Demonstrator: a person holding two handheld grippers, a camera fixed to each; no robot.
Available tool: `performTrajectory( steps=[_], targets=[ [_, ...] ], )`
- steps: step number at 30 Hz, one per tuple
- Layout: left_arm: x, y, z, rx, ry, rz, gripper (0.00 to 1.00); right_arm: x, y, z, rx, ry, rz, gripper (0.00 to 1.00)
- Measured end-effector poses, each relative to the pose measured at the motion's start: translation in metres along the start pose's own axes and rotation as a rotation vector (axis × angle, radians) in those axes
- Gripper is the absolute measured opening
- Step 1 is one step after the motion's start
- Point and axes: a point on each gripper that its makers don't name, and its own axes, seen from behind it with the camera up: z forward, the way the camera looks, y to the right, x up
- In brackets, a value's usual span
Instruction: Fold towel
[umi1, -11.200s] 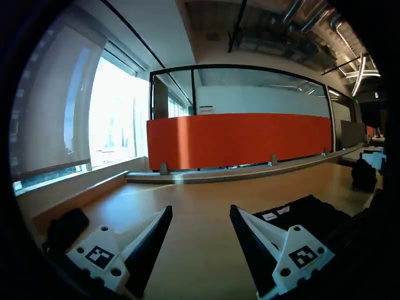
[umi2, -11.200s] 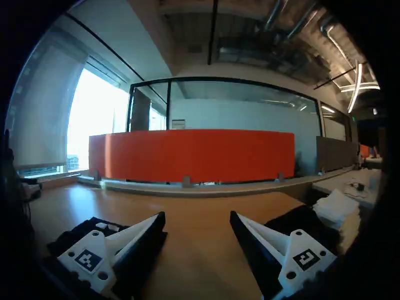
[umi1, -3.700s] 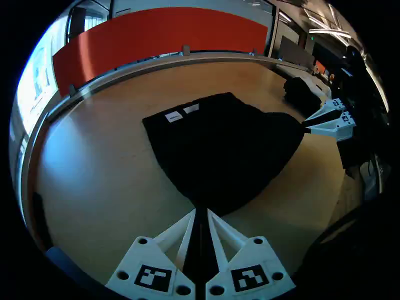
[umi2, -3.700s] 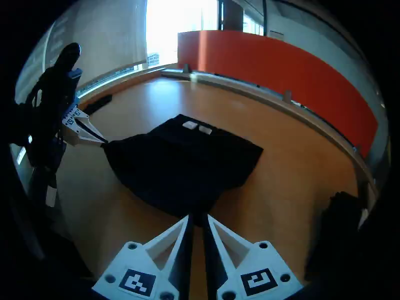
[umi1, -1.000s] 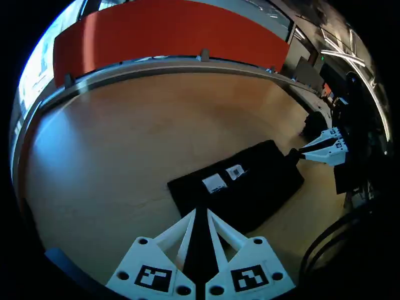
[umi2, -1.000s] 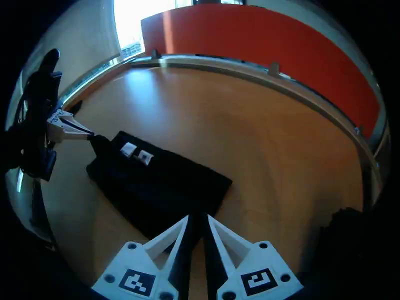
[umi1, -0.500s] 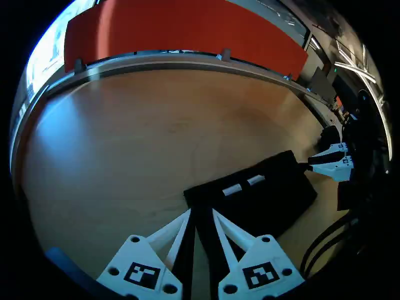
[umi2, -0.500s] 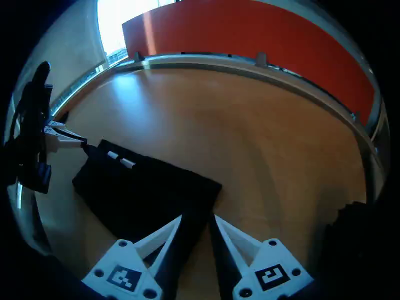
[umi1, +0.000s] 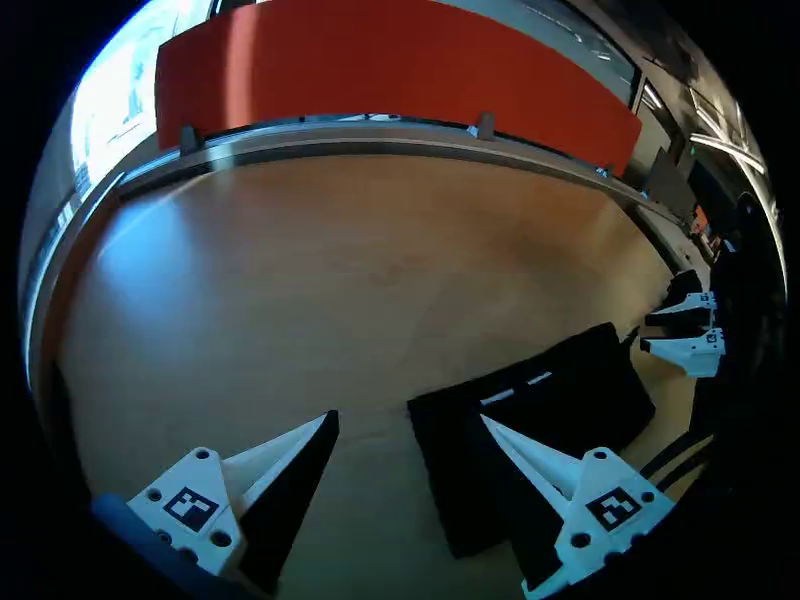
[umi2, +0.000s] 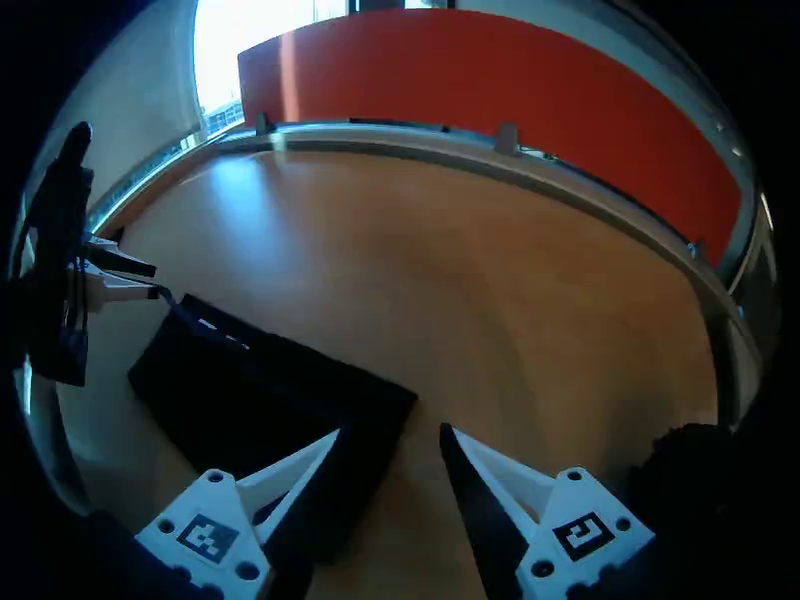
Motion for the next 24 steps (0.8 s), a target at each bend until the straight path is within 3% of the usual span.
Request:
performTrajectory(
  steps=[6, 24],
  targets=[
    [0.0, -0.003, -0.01, 0.009, 0.01, -0.02, 0.94, 0.007, 0.0, -0.005, -0.002, 0.026, -0.006, 0.81],
    [-0.042, 0.003, -0.047, 0.024, 0.006, -0.04, 0.94, -0.027, -0.02, -0.039, 0.02, 0.018, -0.035, 0.83]
  ],
)
